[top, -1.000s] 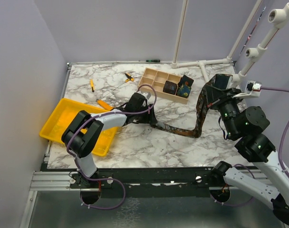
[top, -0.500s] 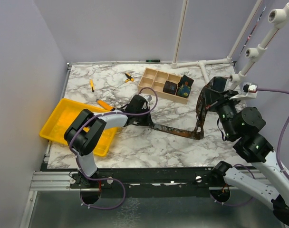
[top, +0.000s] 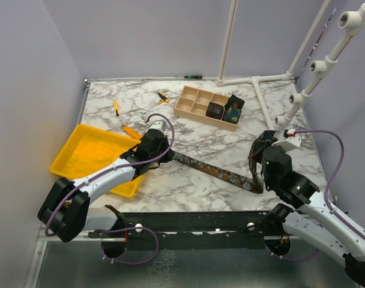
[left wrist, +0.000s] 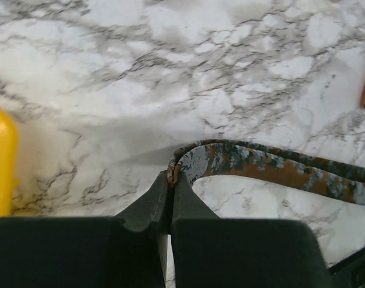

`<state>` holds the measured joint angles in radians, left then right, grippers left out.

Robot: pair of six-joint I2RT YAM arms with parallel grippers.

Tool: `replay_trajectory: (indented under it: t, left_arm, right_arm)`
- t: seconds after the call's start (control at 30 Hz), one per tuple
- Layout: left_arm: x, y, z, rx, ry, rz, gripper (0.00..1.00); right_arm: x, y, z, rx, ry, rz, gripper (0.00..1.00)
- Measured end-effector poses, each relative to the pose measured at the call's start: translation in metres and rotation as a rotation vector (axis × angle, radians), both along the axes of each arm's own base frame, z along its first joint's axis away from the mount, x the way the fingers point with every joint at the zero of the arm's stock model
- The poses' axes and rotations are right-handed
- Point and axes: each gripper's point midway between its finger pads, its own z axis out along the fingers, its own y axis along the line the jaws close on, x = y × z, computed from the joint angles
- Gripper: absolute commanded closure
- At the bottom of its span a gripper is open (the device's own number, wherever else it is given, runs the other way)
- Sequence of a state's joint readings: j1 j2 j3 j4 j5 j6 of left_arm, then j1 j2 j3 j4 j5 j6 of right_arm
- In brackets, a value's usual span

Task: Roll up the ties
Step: Flatten out the tie at the center of the board.

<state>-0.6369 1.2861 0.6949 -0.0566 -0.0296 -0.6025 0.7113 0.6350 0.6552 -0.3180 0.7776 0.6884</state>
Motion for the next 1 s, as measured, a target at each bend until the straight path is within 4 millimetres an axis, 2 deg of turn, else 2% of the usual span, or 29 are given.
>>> replay_trajectory:
  t: [0.17,0.27,0.33,0.5,0.67,0.73,0.8,0.9,1.0]
  left_arm:
    - [-0.011,0.027,-0.028,0.058,0.045,0.106,1.0]
    - [-0.018,0.038,-0.041,0.086,0.074,0.144,1.0]
    - [-0.021,0.043,-0.043,0.088,0.076,0.165,1.0]
    - [-0.022,0.049,-0.034,0.064,0.044,0.201,1.0]
    - [-0.023,0.053,-0.03,0.044,0.026,0.226,1.0]
    - [-0.024,0.056,-0.029,0.036,0.02,0.237,1.0]
    - [-0.025,0.058,-0.026,0.029,0.009,0.247,1.0]
    - [-0.024,0.062,-0.016,0.013,-0.024,0.268,1.0]
    - [-0.021,0.065,-0.008,-0.003,-0.05,0.289,1.0]
  right_arm:
    - [-0.006,-0.015,-0.074,0.028,0.168,-0.119,1.0]
    - [-0.009,-0.029,-0.105,0.064,0.24,-0.205,1.0]
    - [-0.013,-0.041,-0.12,0.099,0.271,-0.269,1.0]
    - [-0.02,-0.072,-0.139,0.184,0.296,-0.414,1.0]
    - [-0.016,-0.109,-0.138,0.217,0.284,-0.541,1.0]
    - [-0.011,-0.12,-0.127,0.203,0.266,-0.547,1.0]
    - [0.001,-0.121,-0.1,0.189,0.218,-0.506,1.0]
    - [0.024,-0.111,-0.027,0.192,0.064,-0.401,1.0]
    - [0.034,-0.106,0.053,0.189,-0.128,-0.329,1.0]
